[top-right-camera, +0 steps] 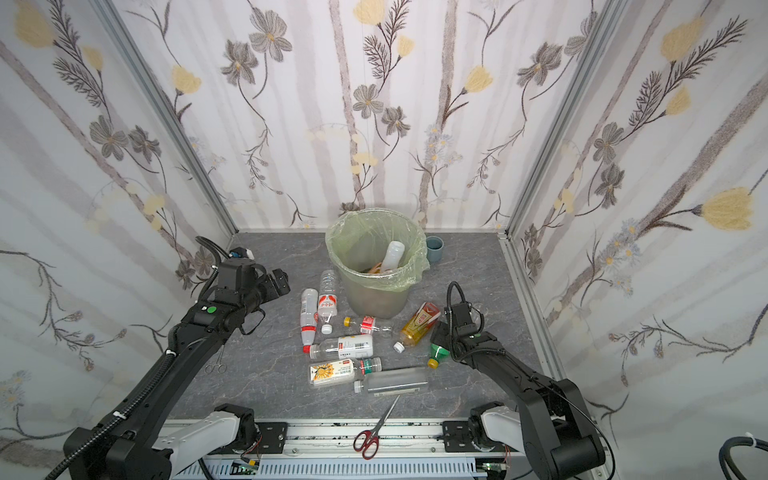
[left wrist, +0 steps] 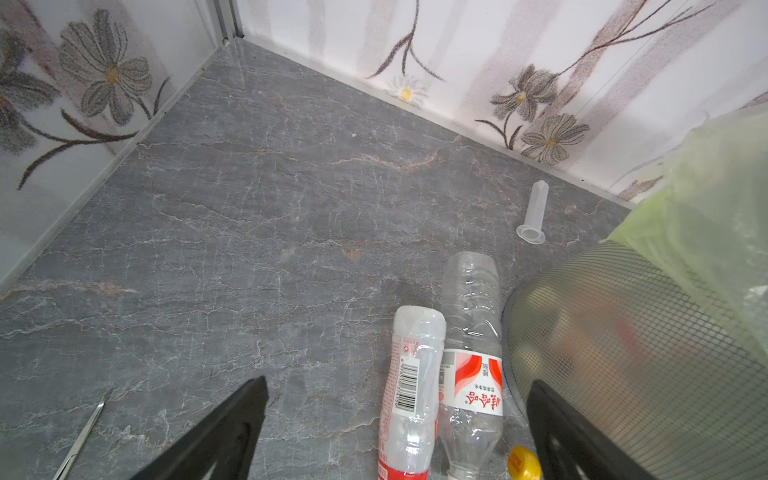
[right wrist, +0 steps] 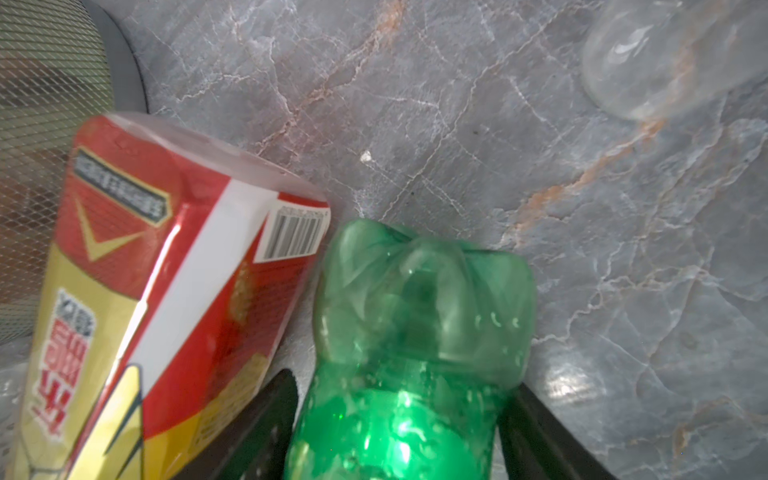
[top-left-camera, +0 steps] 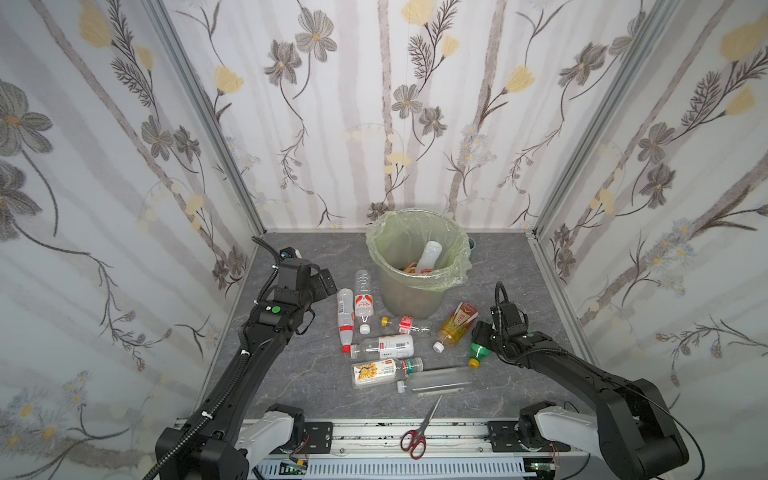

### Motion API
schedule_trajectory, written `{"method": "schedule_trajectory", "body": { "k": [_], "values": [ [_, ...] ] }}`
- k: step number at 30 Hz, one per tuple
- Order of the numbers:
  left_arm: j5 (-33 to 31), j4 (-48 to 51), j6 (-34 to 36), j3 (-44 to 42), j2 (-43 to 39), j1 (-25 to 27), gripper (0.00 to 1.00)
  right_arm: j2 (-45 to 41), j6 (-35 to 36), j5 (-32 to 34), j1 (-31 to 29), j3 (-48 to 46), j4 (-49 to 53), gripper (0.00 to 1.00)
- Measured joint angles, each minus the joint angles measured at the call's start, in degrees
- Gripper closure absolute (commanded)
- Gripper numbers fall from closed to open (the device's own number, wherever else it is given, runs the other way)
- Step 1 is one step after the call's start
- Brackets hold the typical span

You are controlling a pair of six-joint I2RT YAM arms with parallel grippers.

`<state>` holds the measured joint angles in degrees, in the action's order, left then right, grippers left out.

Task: Put the plastic bottles in the bin
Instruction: 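Withdraw the left gripper while the right gripper lowers onto the green soda bottle, then grasp the green soda bottle with the right gripper and lift it toward the bin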

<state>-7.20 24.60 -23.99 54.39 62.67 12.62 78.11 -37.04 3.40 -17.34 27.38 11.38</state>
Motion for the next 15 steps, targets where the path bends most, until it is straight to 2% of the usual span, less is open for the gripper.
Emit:
{"method": "schedule_trajectory", "body": {
  "k": [6, 15],
  "values": [
    [0.7, -0.8, 0.0, -1.7, 0.5, -0.6, 0.00, 2.0, 0.0, 0.0, 0.0, -0.1, -1.5, 0.28],
    [1.9, -2.0, 0.3, -2.6, 1.3, -1.0, 0.00, 1.6, 0.0, 1.5, 0.0, 0.6, -0.4, 0.40]
  ]
}}
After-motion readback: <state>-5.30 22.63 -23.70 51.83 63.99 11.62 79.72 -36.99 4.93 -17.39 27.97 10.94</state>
